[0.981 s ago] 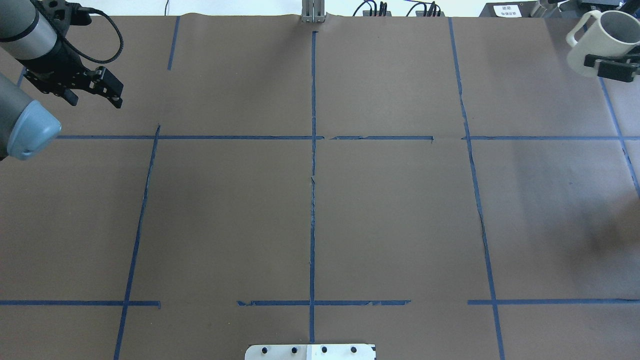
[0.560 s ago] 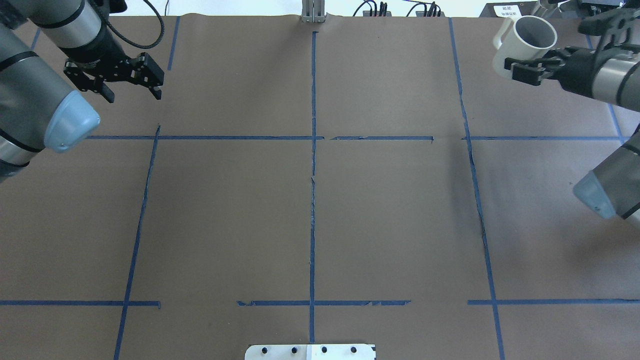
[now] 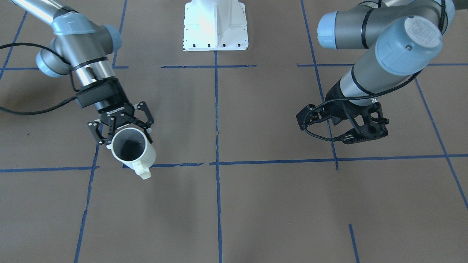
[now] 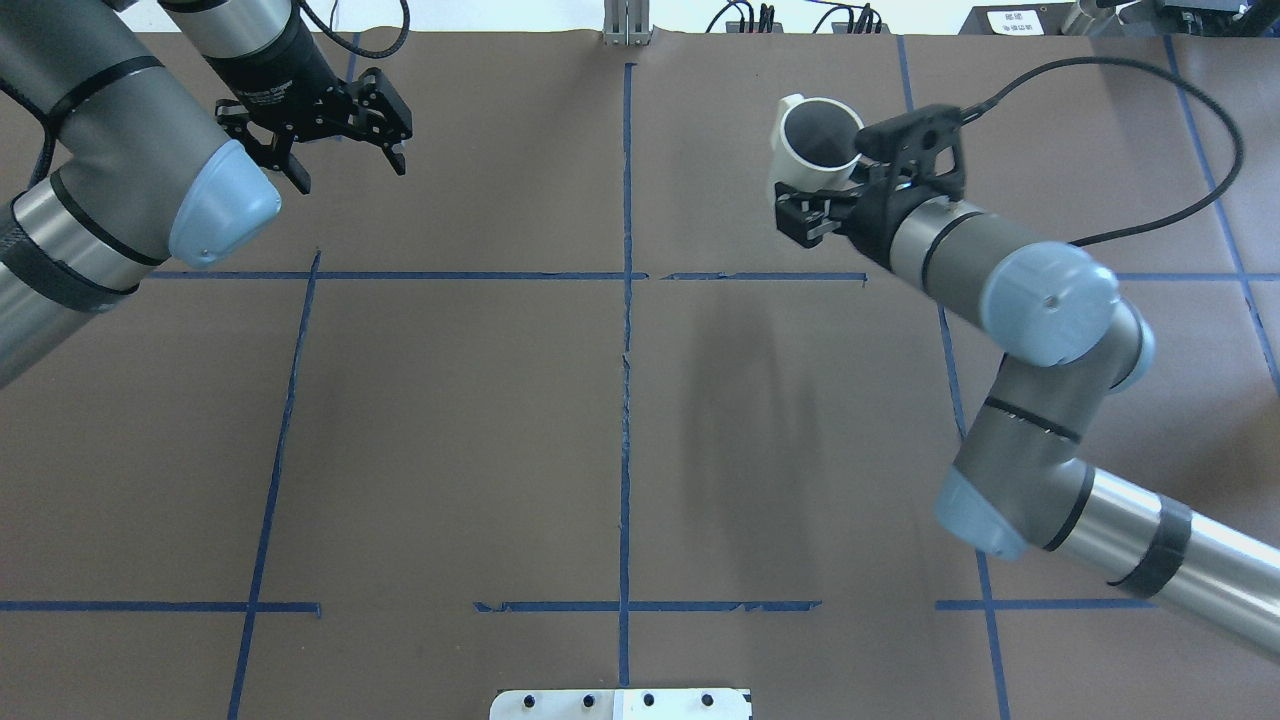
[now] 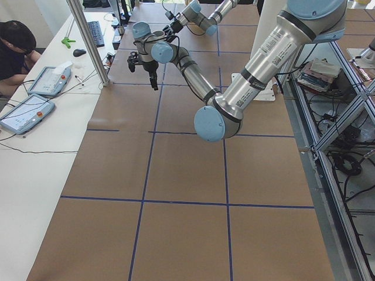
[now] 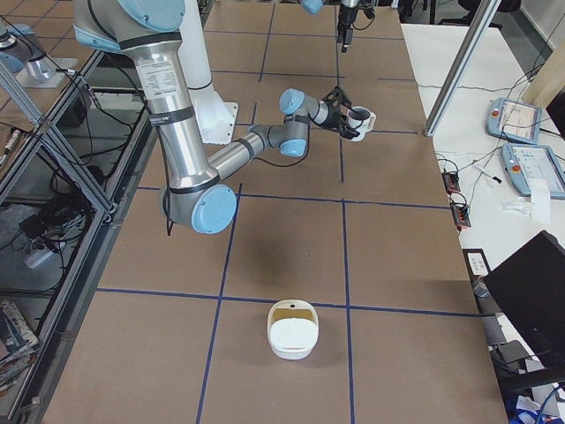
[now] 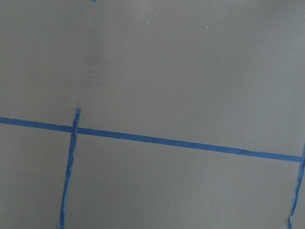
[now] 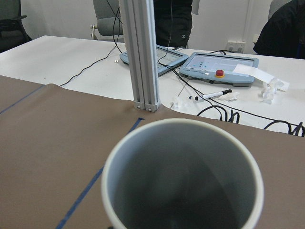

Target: Left arm hands cup to right arm to dump lemon

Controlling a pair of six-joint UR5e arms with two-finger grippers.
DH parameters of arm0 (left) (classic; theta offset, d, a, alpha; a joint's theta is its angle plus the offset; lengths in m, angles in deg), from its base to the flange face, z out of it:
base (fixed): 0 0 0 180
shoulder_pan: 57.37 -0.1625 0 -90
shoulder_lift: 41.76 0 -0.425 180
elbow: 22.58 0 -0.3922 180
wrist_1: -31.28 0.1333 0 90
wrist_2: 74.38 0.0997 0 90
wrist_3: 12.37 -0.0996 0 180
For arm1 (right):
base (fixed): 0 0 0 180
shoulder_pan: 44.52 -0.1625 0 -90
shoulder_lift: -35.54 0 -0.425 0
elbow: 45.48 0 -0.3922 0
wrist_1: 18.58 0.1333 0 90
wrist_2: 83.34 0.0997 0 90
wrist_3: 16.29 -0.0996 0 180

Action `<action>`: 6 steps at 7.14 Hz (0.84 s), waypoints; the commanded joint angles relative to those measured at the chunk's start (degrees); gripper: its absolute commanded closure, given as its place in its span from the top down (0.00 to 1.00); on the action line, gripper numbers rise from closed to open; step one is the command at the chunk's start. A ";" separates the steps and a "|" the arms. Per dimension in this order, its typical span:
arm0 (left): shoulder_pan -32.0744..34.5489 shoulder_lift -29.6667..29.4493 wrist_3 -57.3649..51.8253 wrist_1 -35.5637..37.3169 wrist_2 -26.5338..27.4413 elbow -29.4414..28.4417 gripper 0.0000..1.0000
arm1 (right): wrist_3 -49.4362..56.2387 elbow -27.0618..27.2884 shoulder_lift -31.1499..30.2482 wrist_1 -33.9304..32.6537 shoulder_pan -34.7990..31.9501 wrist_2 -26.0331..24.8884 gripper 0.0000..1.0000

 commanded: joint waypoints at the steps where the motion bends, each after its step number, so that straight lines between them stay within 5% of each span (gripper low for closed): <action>1: -0.14 -1.45 2.93 0.09 -1.43 -0.77 1.00 | 7.61 -0.37 4.65 -6.43 8.25 -9.83 0.28; 4: -2.68 -6.37 8.93 0.09 -1.52 -2.61 1.00 | 10.49 -8.16 15.19 -12.16 12.23 -17.58 0.32; 6: -5.31 -7.69 10.58 -0.18 -1.43 -2.96 1.00 | 10.40 -8.63 16.79 -12.34 12.50 -17.87 0.40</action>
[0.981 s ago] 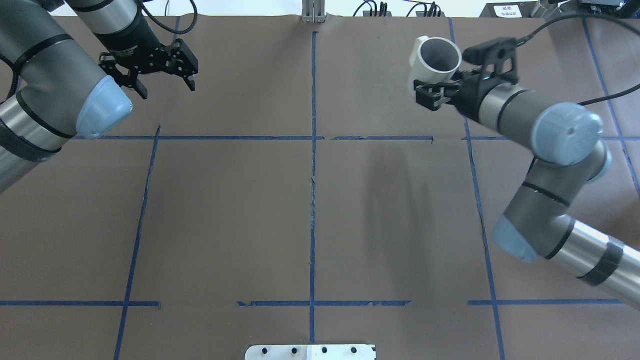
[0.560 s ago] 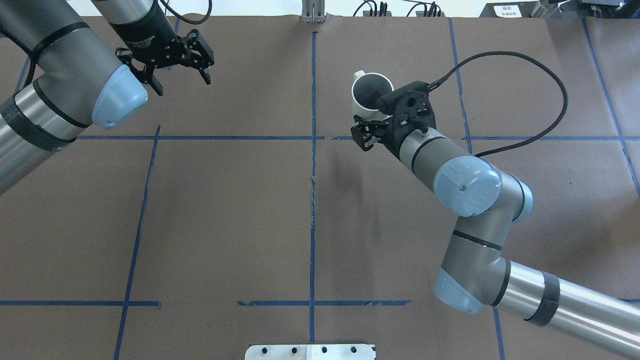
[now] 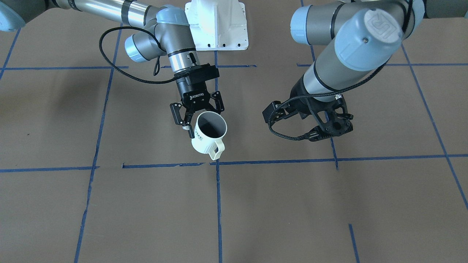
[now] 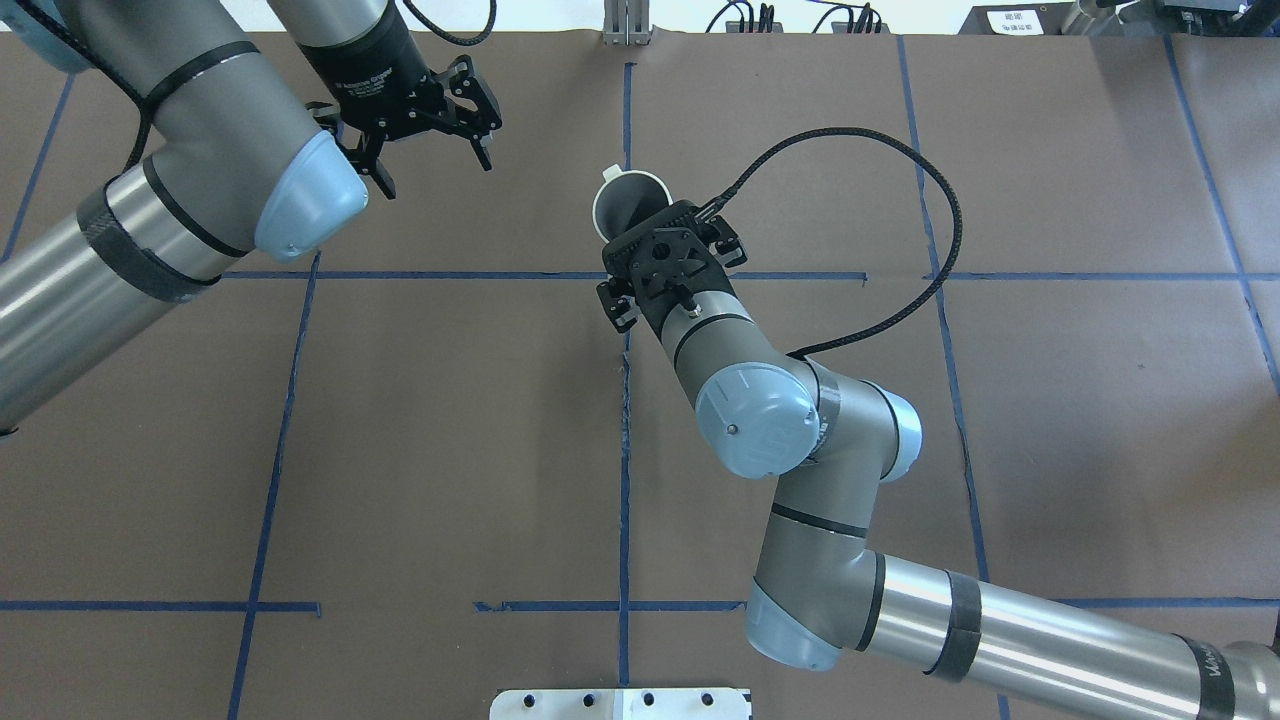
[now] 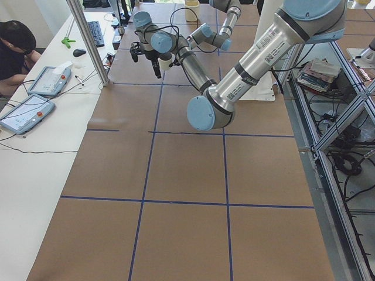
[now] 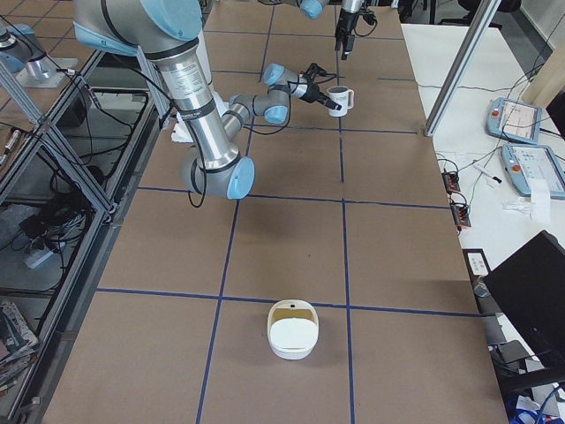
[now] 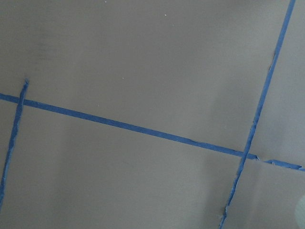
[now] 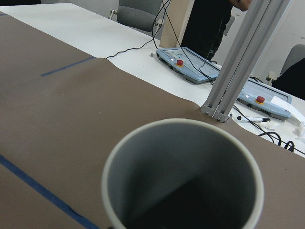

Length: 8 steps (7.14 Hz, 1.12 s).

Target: Left arm hands cup to right arm to dump lemon

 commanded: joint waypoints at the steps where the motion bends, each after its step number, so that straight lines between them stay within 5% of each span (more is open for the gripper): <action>1: -2.93 -2.92 3.44 -0.46 0.15 -1.34 1.00 | -0.19 -0.80 2.02 -0.18 0.36 -0.53 0.42; 8: -5.57 -5.22 9.35 -7.74 1.90 -6.26 1.00 | -3.36 -0.63 3.96 -5.02 0.54 2.11 0.43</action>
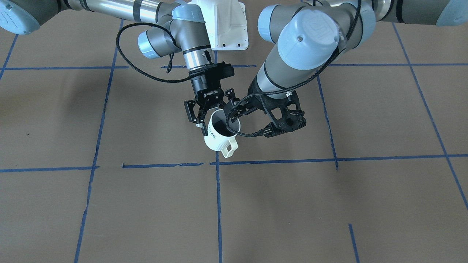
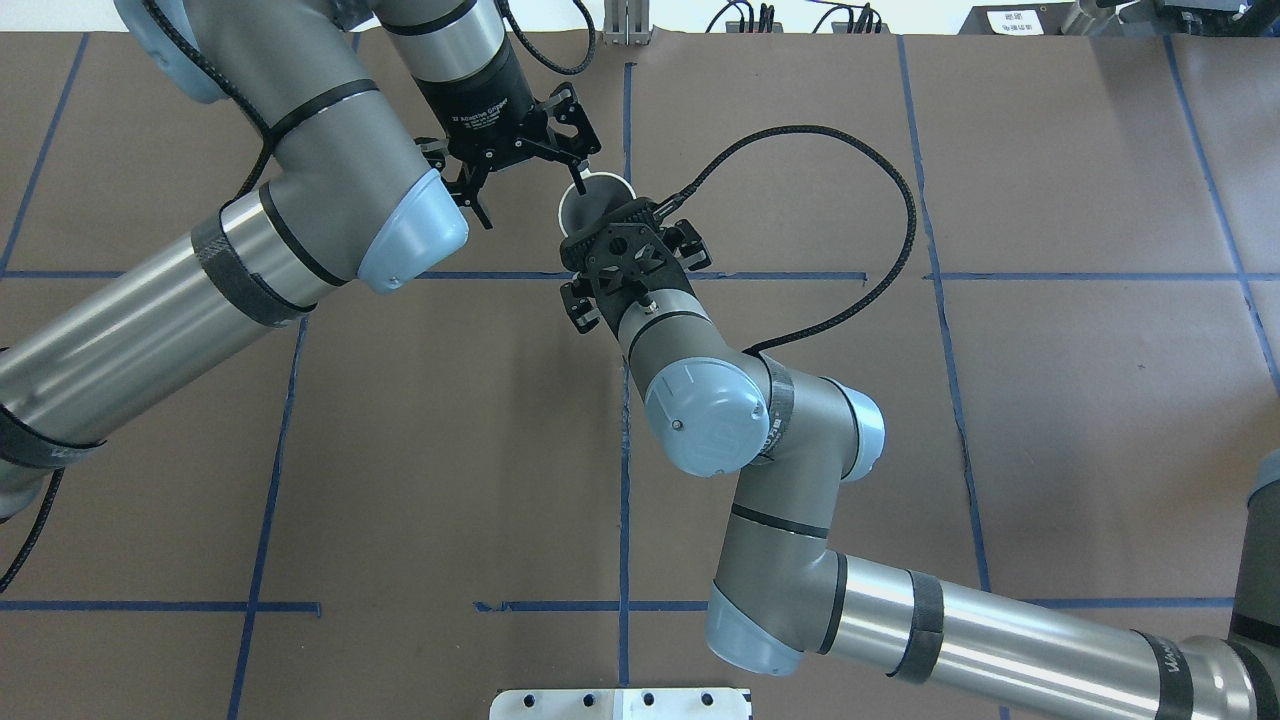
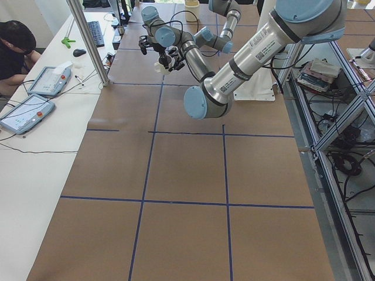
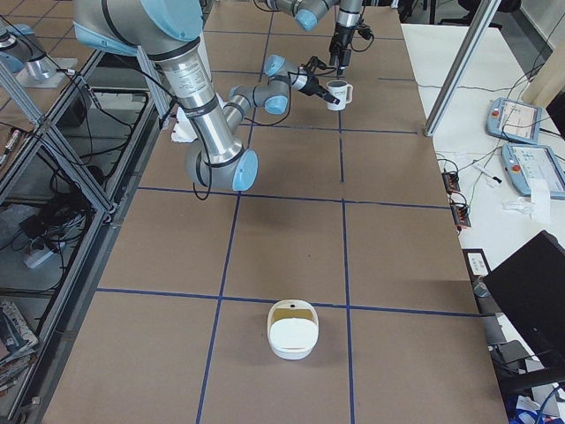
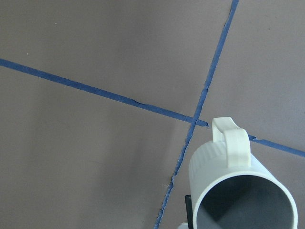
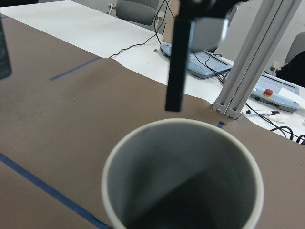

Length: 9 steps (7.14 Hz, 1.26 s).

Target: Left arm hands cup to right arm to dump lemon

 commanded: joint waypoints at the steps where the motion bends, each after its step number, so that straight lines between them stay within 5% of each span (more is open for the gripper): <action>1: -0.96 0.09 0.13 -2.68 0.93 -1.67 1.00 | -0.01 0.24 0.66 -0.44 0.00 0.88 0.43; 4: -1.67 0.44 -0.14 -3.48 1.37 -1.94 1.00 | -0.01 0.32 1.01 -0.44 -0.08 0.88 0.43; 7: -2.20 0.44 0.39 -3.48 1.45 -1.94 0.61 | -0.01 0.32 1.01 -0.44 -0.08 0.88 0.43; 9: -2.63 0.44 0.39 -3.48 1.46 -1.94 0.49 | -0.01 0.41 1.01 -0.44 -0.08 0.88 0.43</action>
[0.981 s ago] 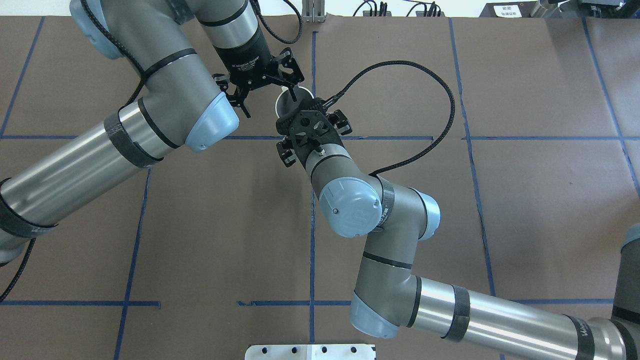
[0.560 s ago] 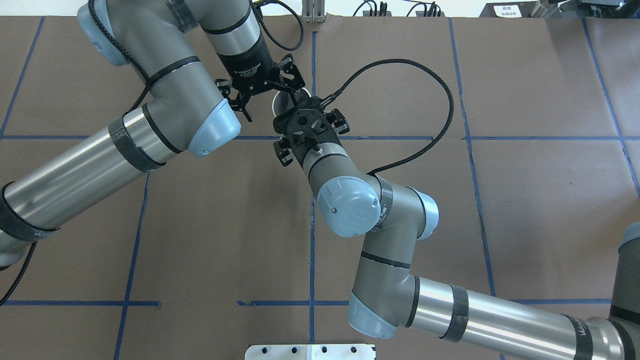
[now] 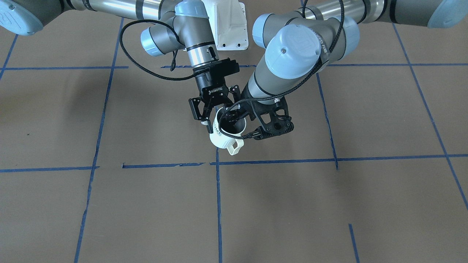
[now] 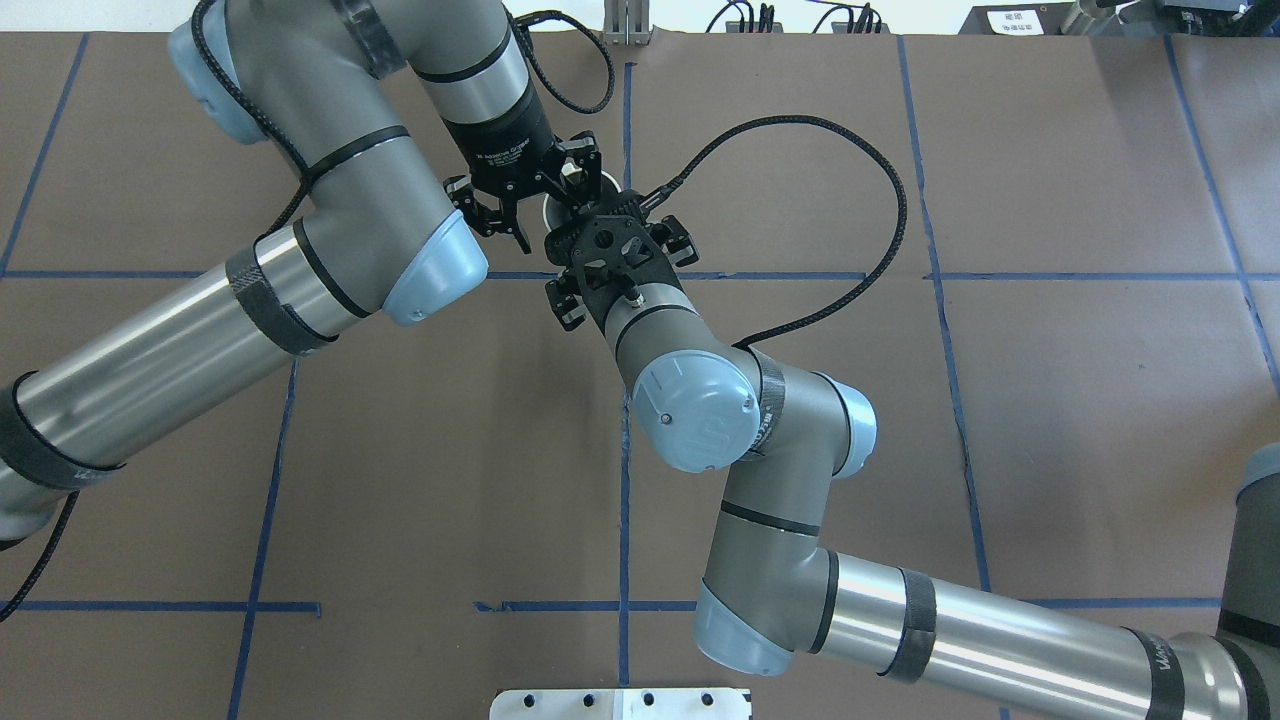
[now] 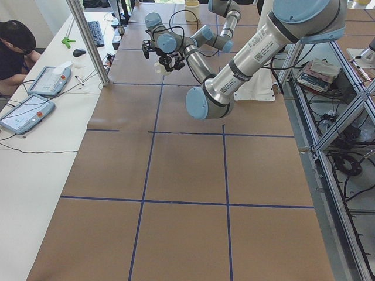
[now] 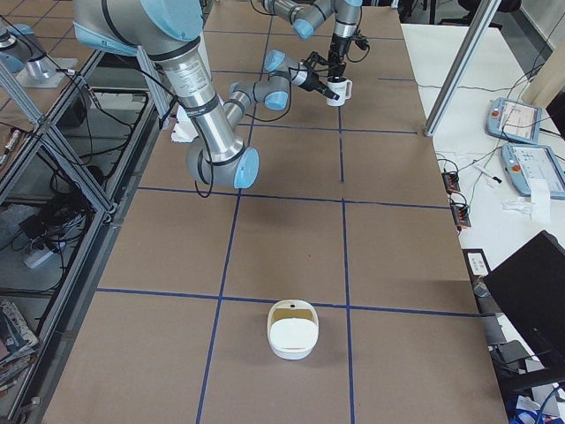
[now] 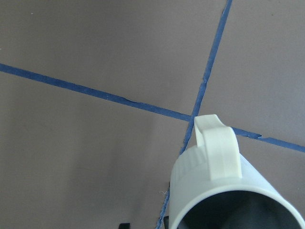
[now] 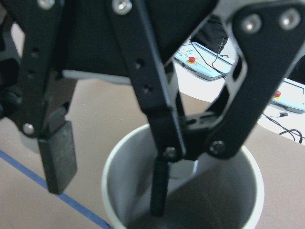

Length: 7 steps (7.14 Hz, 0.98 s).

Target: Left arm hands cup to right arm to dump lemon

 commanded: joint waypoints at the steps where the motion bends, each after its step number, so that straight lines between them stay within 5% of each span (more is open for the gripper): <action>1: -0.32 0.09 -0.08 0.00 0.01 0.00 0.42 | 0.00 0.08 0.00 0.08 0.00 0.00 0.43; 3: -0.40 0.87 -0.08 -1.31 0.62 0.00 0.42 | 0.00 -0.01 0.00 0.08 0.00 0.00 0.43; 5: -0.49 0.79 -0.08 -1.32 0.54 0.00 0.00 | 0.09 -0.01 0.00 -0.09 0.09 0.00 0.47; 6: -0.41 0.79 0.18 -1.32 0.54 -0.09 0.00 | 0.00 0.08 0.00 0.08 0.00 0.00 0.78; 7: -0.40 0.70 0.19 -1.32 0.54 -0.09 0.00 | 0.00 -0.01 0.00 0.17 0.00 0.00 0.99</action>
